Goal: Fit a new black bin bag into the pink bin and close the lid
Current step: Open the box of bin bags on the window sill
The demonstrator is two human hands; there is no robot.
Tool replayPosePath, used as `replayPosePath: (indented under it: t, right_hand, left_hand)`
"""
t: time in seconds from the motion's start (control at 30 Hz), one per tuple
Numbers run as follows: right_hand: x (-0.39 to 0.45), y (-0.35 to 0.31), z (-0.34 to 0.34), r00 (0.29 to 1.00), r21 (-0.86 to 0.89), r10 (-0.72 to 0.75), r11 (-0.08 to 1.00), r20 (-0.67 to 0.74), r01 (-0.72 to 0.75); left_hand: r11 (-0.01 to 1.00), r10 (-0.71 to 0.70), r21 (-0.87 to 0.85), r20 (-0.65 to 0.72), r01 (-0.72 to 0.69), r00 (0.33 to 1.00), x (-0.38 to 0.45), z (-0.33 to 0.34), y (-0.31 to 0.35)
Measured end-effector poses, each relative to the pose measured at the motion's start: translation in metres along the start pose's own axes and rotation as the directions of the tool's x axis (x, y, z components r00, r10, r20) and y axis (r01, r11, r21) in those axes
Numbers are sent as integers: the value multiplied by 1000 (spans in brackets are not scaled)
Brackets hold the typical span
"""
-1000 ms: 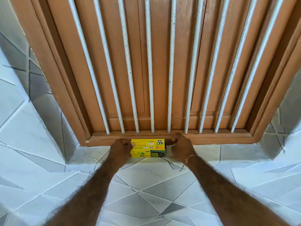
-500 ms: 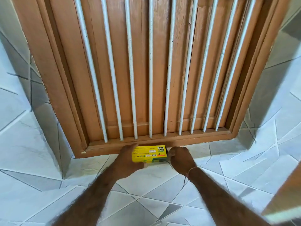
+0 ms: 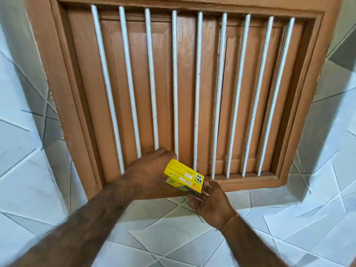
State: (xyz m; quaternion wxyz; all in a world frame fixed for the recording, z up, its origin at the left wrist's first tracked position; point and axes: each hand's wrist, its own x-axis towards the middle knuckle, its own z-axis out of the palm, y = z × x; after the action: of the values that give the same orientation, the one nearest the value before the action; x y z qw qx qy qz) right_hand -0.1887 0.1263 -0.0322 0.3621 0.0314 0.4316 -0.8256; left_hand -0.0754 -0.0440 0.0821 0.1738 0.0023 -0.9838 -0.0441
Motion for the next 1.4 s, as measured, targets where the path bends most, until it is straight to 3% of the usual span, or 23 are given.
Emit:
replayPosePath:
  t: [0.1, 0.23, 0.4, 0.5, 0.67, 0.77, 1.0, 1.07, 1.17, 1.23, 1.3, 1.37, 1.4]
  right_hand:
    - [2, 3, -2, 992, 177, 99, 978, 83, -113]
    - [1, 10, -6, 965, 282, 166, 934, 203, -220]
    - [-5, 14, -9, 967, 246, 163, 946, 195, -209]
    - [-6, 9, -18, 980, 231, 118, 961, 158, -153]
    - [-13, -29, -35, 999, 184, -50, 982, -23, 53]
    - [-18, -43, -44, 991, 112, -111, 987, -78, 119]
    - [-32, -44, -40, 987, -64, -153, 987, -40, 150]
    - [-34, -44, -37, 984, -148, -179, 974, -26, 173]
    - [-36, -44, -32, 977, -317, -207, 925, 44, 211]
    - [-38, -44, -26, 970, -429, -202, 871, 133, 240]
    - [-41, -42, -15, 958, -510, -169, 818, 232, 268]
    - [-44, -39, -4, 941, -554, -112, 784, 320, 281]
    - [-45, -39, 2, 930, -559, -86, 778, 359, 287]
  left_hand:
    - [982, 43, 178, 68, -54, 997, 10, -21, 19]
    - [943, 32, 327, 80, -56, 996, 17, -40, 34]
    - [991, -33, 130, 52, 26, 998, 7, -52, 11]
    - [982, -134, -144, -64, 124, 989, -11, -47, -14]
    - [757, -341, -563, 95, 333, 935, -64, 14, -66]
    - [690, -429, -582, 151, 431, 891, -78, 68, -80]
    - [753, -546, -353, 135, 555, 827, -76, 113, -70]
    - [808, -534, -218, 123, 548, 836, -78, 106, -58]
    - [895, -443, -5, -96, 445, 891, -75, 89, -29]
    - [929, -361, -166, -202, 332, 910, -68, 75, 1]
    - [852, -301, -459, -33, 253, 953, -56, 63, 29]
    - [690, -129, -683, 208, 238, 970, -49, 56, 46]
    - [623, -43, -750, 250, 221, 967, -48, 55, 49]
